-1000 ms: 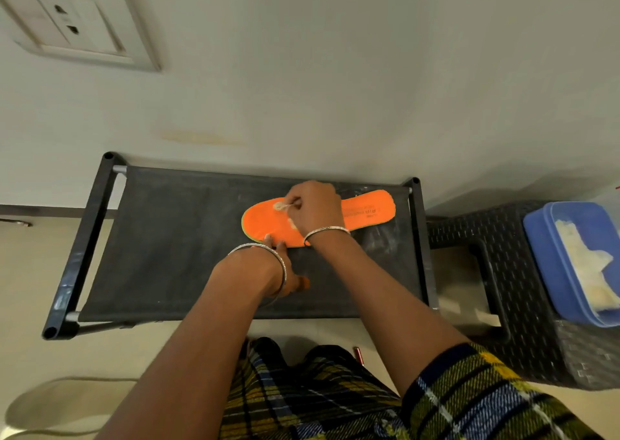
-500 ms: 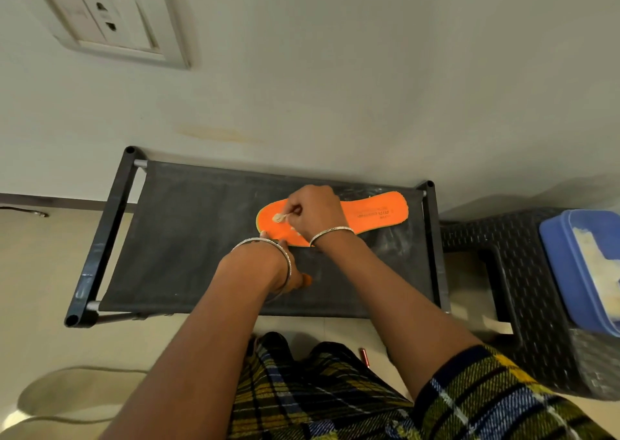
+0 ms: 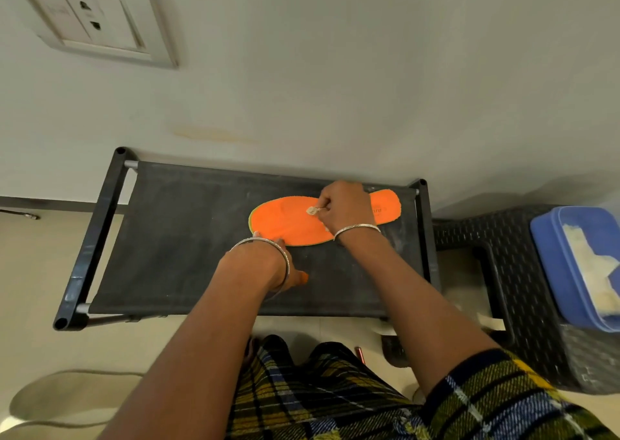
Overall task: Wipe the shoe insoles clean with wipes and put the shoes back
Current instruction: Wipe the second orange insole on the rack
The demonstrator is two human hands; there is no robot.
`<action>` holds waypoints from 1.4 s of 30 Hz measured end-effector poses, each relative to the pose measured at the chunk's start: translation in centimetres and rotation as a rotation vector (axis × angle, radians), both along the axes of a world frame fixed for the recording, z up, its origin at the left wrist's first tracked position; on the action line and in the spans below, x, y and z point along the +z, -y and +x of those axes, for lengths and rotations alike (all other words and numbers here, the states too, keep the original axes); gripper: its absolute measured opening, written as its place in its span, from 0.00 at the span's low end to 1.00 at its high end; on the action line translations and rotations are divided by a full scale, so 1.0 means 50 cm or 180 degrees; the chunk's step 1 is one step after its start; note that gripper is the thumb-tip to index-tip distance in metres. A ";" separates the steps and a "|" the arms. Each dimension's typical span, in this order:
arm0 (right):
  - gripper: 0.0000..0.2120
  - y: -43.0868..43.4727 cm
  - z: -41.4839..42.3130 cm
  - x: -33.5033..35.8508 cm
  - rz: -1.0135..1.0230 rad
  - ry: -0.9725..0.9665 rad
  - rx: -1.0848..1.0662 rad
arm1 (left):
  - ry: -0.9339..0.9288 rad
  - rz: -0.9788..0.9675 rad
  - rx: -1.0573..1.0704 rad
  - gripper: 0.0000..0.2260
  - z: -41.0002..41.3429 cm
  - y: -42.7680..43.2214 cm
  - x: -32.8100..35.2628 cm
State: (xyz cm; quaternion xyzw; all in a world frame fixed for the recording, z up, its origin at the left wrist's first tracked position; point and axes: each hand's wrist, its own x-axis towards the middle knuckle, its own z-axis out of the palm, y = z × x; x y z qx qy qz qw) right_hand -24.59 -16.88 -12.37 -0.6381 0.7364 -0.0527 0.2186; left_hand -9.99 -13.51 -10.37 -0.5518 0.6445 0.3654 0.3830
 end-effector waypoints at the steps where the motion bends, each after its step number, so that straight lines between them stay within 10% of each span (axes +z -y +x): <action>1: 0.04 -0.003 0.018 -0.001 0.0009 0.0048 0.0101 | -0.0005 -0.0007 0.0019 0.40 0.000 0.000 -0.003; 6: 0.04 -0.011 0.057 -0.004 0.0180 0.0221 0.0502 | 0.0061 -0.0015 0.0042 0.41 0.001 0.002 -0.010; 19: 0.03 -0.024 -0.206 0.012 -0.0210 -0.0095 -0.1305 | 0.0274 -0.0365 -0.0133 0.35 -0.028 0.007 0.018; 26: 0.06 -0.029 -0.223 0.080 -0.1280 0.1658 -0.2657 | -0.0657 -0.1697 -0.0363 0.18 -0.085 0.008 0.057; 42: 0.04 -0.051 -0.234 0.073 -0.1099 0.2596 -0.2474 | -0.1057 -0.3086 -0.0329 0.08 -0.220 -0.004 -0.048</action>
